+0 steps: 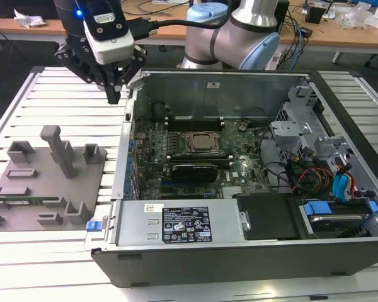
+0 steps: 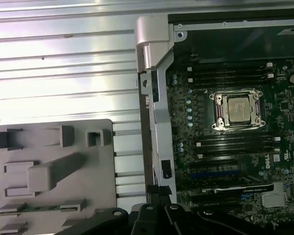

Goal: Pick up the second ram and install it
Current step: 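Reach for the second ram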

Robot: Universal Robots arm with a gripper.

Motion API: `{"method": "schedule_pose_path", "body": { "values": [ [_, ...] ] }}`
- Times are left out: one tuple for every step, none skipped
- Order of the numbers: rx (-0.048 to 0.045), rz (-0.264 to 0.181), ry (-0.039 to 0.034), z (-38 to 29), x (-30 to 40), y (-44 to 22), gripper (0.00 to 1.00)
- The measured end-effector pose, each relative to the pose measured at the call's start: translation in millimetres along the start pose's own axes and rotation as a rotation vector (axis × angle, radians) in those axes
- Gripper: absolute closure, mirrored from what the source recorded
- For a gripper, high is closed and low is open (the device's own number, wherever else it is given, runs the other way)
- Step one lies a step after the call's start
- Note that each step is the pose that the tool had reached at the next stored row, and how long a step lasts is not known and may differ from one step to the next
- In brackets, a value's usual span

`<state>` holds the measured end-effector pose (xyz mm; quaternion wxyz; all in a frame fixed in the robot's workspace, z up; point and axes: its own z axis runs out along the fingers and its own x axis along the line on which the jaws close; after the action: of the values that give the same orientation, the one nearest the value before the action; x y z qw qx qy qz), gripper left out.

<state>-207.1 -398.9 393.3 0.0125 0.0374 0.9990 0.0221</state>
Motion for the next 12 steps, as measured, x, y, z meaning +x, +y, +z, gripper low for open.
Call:
{"method": "schedule_pose_path", "body": {
  "values": [
    [0.0, 0.0, 0.0, -0.1, 3.4, -0.3, 0.89],
    [0.0, 0.0, 0.0, -0.2, 6.7, -0.5, 0.89],
    [0.0, 0.0, 0.0, -0.3, 10.9, -0.8, 0.89],
    [0.0, 0.0, 0.0, -0.4, 15.5, -1.1, 0.89],
    [0.0, 0.0, 0.0, -0.6, 21.9, -1.6, 0.89],
    [0.0, 0.0, -0.0001, -0.8, 29.9, -2.2, 0.89],
    [-0.0001, 0.0, 0.0, -0.8, 32.9, -2.4, 0.89],
    [0.0, 0.0, 0.0, -0.9, 35.4, -2.6, 0.89],
    [0.0, 0.0, 0.0, -1.0, 37.9, -2.8, 0.89],
    [0.0, 0.0, 0.0, -1.0, 40.1, -3.0, 0.89],
    [0.0001, 0.0, 0.0, -1.1, 42.5, -3.2, 0.89],
    [0.0, 0.0, 0.0, -1.2, 44.9, -3.3, 0.89]
  ]
}}
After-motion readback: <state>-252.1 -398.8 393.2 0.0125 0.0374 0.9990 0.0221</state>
